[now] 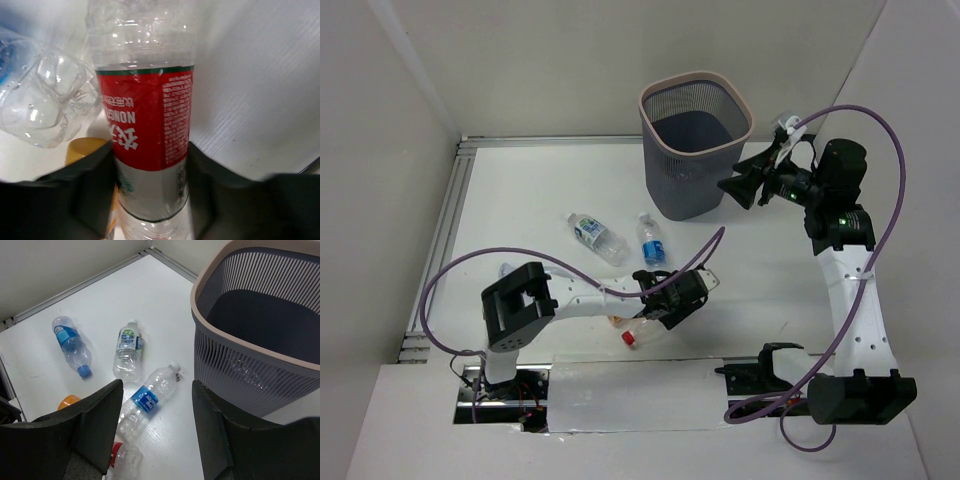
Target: Put the plastic bottles in the bin
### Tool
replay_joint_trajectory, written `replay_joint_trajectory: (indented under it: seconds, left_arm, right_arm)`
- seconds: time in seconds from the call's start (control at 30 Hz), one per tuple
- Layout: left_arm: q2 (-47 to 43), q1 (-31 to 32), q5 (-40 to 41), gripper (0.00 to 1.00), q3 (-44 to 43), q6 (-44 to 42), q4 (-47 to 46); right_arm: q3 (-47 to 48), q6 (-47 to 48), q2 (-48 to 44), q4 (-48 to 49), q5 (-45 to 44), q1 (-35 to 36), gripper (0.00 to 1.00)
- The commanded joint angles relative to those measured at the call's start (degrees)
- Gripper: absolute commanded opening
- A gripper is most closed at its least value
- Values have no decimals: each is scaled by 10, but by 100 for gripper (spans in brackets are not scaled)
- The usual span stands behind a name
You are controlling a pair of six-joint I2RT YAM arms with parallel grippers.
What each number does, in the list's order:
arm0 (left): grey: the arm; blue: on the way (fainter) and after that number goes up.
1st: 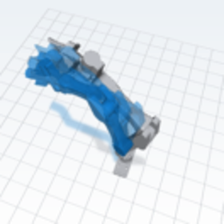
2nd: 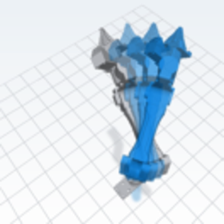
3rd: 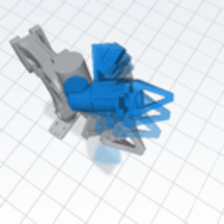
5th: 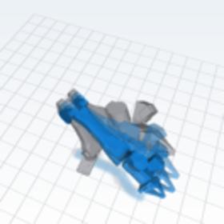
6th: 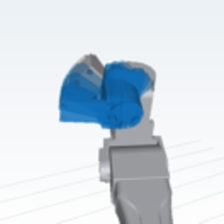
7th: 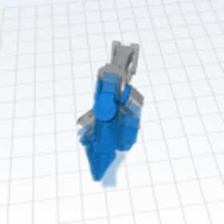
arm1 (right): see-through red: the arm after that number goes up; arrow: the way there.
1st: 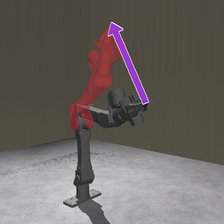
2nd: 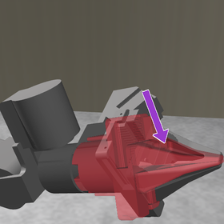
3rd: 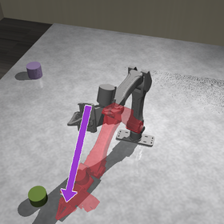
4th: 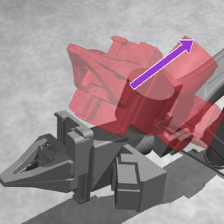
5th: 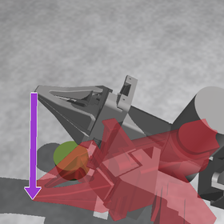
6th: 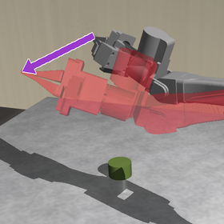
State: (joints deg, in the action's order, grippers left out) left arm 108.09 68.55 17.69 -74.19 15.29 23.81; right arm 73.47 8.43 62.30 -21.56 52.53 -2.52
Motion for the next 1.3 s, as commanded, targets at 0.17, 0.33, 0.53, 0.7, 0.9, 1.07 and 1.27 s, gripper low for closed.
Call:
replay_joint_trajectory:
  seconds: [0.17, 0.33, 0.53, 0.7, 0.9, 1.07, 1.27]
  left_arm:
    - [-62, 25, -72, 27, -23, 12, 10]
    - [-152, 32, -88, 23, -34, 12, 15]
    - [-245, 32, 19, 23, -62, 18, 33]
    - [-303, -9, 97, 23, -110, -2, 5]
    - [-329, -105, 104, 23, -135, -55, -174]
    - [-294, -178, 17, 22, -174, -44, -310]
    - [-193, -249, -70, 24, -268, 32, -407]
  right_arm:
    - [1, 11, -48, -16, -57, -3, 61]
    - [-10, -2, -81, 17, -120, -3, 52]
    - [-42, -24, -115, 57, -226, -3, 42]
    - [-47, -17, -115, 50, -231, -3, 40]
    - [-58, 2, -115, 30, -155, -3, 32]
    - [-75, 57, -110, -15, -56, -3, 25]
    - [-104, 82, -110, -21, -38, 10, 23]
